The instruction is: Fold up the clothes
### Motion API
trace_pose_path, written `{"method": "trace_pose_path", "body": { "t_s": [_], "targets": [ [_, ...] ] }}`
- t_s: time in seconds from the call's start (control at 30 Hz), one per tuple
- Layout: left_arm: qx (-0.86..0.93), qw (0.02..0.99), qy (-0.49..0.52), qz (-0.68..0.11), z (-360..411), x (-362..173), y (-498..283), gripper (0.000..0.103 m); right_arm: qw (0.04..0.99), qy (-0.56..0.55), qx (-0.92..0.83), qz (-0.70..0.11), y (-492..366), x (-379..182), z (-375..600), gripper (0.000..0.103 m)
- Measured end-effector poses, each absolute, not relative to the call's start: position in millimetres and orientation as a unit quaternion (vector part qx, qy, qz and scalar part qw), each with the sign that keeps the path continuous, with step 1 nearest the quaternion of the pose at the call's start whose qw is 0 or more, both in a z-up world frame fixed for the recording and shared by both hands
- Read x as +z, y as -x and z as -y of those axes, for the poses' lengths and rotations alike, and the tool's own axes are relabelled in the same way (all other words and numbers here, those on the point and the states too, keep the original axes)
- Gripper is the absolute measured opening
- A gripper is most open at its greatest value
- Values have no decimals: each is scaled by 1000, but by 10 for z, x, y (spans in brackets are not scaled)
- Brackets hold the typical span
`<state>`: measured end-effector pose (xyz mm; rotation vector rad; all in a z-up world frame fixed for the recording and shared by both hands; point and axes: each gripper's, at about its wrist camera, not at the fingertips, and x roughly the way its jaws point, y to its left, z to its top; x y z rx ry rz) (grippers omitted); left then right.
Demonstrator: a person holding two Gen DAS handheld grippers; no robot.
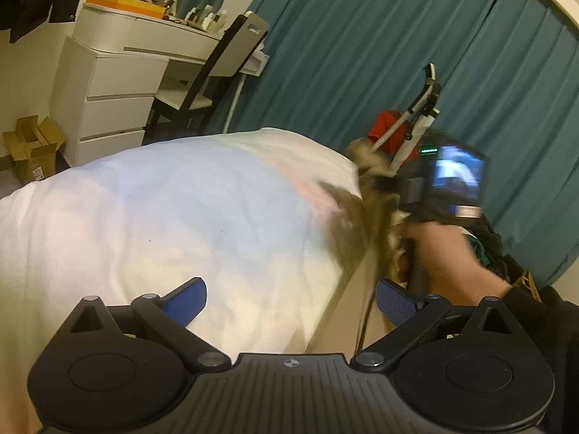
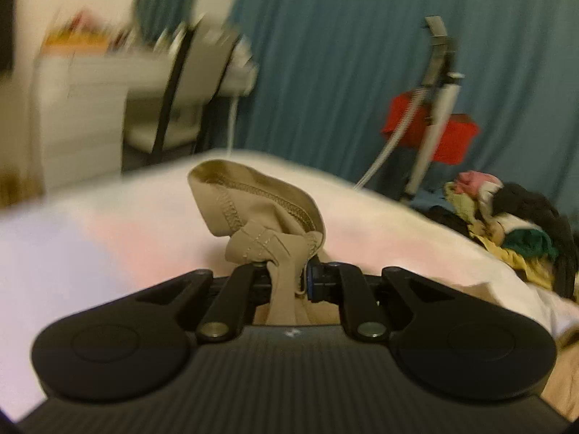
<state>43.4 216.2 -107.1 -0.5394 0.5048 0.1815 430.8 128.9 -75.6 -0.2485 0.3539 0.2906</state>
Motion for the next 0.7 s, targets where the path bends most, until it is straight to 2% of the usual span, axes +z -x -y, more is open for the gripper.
{"method": "trace_pose_path", "body": {
  "t_s": [0.17,0.4,0.47,0.5,0.53,0.57,0.6,0.7],
  "targets": [
    [62,925,224,-299,-1960,-1159,-635,102,985,11,77,-154,-4167,-502,-262,11],
    [9,925,195,-326,-1706,-1271,-753,102,967,-120,-18,-224,-4297,-978,959,14],
    [-3,921,196,-336,-1666,-1315,-794,102,956,-147,-24,-254,-4352,-1141,1154,22],
    [-7,921,193,-337,-1646,-1329,-803,102,951,-152,-26,-267,-4374,-1190,1201,36],
    [-11,922,188,-338,-1613,-1341,-812,102,948,-156,-25,-276,-4377,-1222,1233,57],
    [-14,923,183,-338,-1579,-1351,-820,102,947,-159,-20,-278,-4348,-1225,1242,69],
    [-17,924,178,-337,-1537,-1353,-826,102,946,-162,-15,-279,-4318,-1227,1251,86],
    [-28,923,173,-342,-1446,-1350,-864,102,948,-156,2,-278,-4115,-1134,1248,85]
  ]
}}
